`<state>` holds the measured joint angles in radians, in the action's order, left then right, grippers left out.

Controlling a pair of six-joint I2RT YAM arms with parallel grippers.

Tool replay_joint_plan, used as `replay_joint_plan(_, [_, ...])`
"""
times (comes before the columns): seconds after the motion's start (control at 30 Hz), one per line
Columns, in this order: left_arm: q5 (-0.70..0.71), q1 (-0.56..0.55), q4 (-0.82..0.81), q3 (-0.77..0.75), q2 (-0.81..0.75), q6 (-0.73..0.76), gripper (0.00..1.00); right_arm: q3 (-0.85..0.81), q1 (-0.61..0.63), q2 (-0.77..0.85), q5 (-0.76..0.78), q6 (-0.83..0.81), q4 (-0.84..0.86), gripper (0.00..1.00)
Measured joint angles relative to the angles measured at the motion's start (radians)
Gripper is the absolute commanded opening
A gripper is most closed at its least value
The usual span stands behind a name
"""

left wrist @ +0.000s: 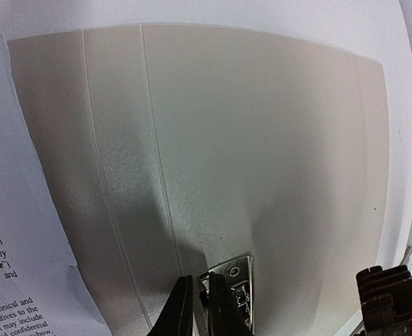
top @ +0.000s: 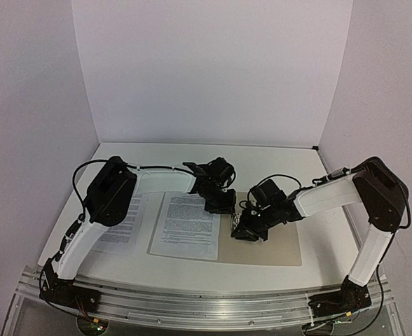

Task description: Put the files into the folder

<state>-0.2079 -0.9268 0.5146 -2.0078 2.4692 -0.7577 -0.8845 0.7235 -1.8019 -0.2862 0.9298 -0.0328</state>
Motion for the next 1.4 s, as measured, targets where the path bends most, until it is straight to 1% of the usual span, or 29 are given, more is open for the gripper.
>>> replay_joint_plan(0.27, [-0.002,-0.001,-0.002,0.000,0.000,-0.033,0.00,0.000,-0.008,-0.001,0.001,-0.003,0.011,0.16])
replay_joint_plan(0.47, [0.000,-0.002,-0.002,0.000,0.000,-0.063,0.00,0.000,-0.016,-0.010,-0.004,-0.010,0.017,0.17])
replay_joint_plan(0.63, [0.000,-0.002,-0.006,0.006,-0.001,-0.098,0.00,-0.001,-0.019,-0.013,-0.009,-0.023,0.030,0.19])
replay_joint_plan(0.77, [-0.001,-0.002,-0.020,0.036,-0.015,-0.124,0.00,-0.004,-0.023,-0.012,-0.014,-0.041,0.033,0.21])
replay_joint_plan(0.97, [-0.003,-0.003,-0.018,0.085,-0.049,-0.153,0.00,-0.004,-0.025,-0.005,-0.020,-0.046,0.034,0.21])
replay_joint_plan(1.13, [-0.002,-0.003,-0.018,0.085,-0.050,-0.147,0.00,-0.003,-0.025,-0.005,-0.034,-0.046,0.034,0.19])
replay_joint_plan(1.3, [0.001,-0.004,-0.011,0.079,-0.048,-0.129,0.00,0.003,-0.025,-0.005,-0.053,-0.040,0.044,0.11])
replay_joint_plan(1.4, [0.001,-0.004,-0.009,0.078,-0.048,-0.129,0.00,0.008,-0.026,-0.005,-0.058,-0.037,0.047,0.11])
